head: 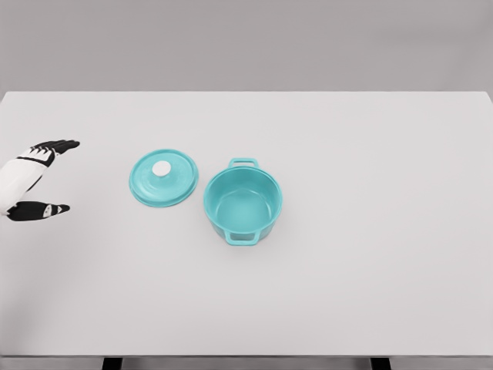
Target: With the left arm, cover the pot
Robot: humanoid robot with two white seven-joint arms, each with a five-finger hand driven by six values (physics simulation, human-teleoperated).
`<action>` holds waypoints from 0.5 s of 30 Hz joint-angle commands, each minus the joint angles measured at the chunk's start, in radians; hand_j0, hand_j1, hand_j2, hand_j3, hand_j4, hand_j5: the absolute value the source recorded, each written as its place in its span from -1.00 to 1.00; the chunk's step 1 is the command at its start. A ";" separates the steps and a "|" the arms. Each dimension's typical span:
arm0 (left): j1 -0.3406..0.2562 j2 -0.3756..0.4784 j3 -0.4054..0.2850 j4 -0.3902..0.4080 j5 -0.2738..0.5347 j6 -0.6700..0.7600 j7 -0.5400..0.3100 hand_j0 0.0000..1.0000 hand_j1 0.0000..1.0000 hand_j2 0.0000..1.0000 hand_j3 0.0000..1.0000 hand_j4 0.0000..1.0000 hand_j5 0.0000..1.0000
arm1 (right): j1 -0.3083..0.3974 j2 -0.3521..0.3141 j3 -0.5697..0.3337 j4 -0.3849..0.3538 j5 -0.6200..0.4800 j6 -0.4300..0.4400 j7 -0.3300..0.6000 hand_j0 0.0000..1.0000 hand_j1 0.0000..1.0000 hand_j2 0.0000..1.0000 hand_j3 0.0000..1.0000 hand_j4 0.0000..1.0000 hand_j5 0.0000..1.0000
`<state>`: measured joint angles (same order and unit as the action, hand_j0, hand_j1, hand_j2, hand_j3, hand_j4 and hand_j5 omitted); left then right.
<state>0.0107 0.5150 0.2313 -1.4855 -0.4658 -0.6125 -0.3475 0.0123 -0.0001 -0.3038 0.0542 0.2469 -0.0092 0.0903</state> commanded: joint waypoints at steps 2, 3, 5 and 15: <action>0.000 0.000 0.000 -0.001 0.006 0.002 -0.001 1.00 1.00 1.00 1.00 1.00 1.00 | 0.000 0.000 0.000 0.001 0.000 0.000 0.000 1.00 1.00 1.00 1.00 1.00 1.00; 0.000 0.000 0.000 -0.001 0.004 0.002 0.001 1.00 1.00 1.00 1.00 1.00 1.00 | -0.002 0.000 0.000 -0.001 0.000 0.000 0.000 1.00 1.00 1.00 1.00 1.00 1.00; -0.002 0.000 -0.001 -0.001 0.004 0.002 0.001 1.00 1.00 1.00 1.00 1.00 1.00 | 0.000 0.000 0.000 -0.001 0.000 0.000 0.000 1.00 1.00 1.00 1.00 1.00 1.00; -0.195 0.007 -0.107 -0.016 -0.036 0.002 -0.139 1.00 1.00 1.00 1.00 1.00 1.00 | 0.000 0.000 0.000 -0.001 0.000 0.000 0.000 1.00 1.00 1.00 1.00 1.00 1.00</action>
<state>-0.1886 0.5178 0.1699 -1.4988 -0.4978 -0.6119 -0.4187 0.0123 -0.0001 -0.3038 0.0542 0.2469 -0.0092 0.0903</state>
